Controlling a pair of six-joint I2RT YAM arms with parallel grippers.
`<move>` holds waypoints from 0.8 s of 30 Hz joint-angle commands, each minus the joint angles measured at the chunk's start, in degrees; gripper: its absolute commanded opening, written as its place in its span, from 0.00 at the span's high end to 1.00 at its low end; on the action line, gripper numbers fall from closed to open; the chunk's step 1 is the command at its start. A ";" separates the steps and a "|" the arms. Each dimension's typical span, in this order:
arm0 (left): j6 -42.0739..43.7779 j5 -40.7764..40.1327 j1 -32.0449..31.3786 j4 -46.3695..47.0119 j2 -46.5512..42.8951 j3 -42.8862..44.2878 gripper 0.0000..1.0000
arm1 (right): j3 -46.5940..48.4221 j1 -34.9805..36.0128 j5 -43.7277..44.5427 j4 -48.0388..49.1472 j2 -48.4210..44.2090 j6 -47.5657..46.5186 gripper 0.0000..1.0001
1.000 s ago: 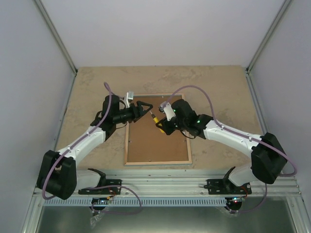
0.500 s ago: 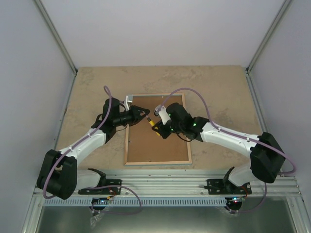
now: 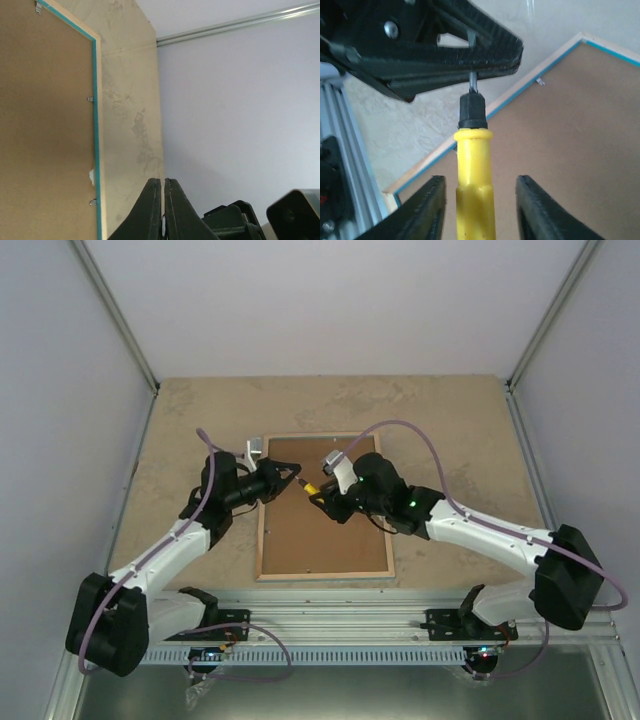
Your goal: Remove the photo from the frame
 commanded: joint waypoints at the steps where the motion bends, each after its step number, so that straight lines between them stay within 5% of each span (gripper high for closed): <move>1: -8.51 -2.46 -0.28 5.61 -2.90 -2.65 1.00 | -2.97 0.29 0.36 6.96 -3.88 -0.91 0.55; 7: -14.88 -4.75 -0.27 9.00 -5.46 -4.76 1.00 | -7.24 0.29 0.67 15.11 -8.59 -4.67 0.41; 13: -19.69 -6.20 -0.31 12.04 -6.81 -6.06 1.00 | -9.03 0.29 -1.73 18.94 -9.19 -7.59 0.38; 24: -22.91 -5.40 -0.30 15.87 -6.29 -7.67 1.00 | -9.55 0.04 -2.58 24.84 -4.91 -7.83 0.50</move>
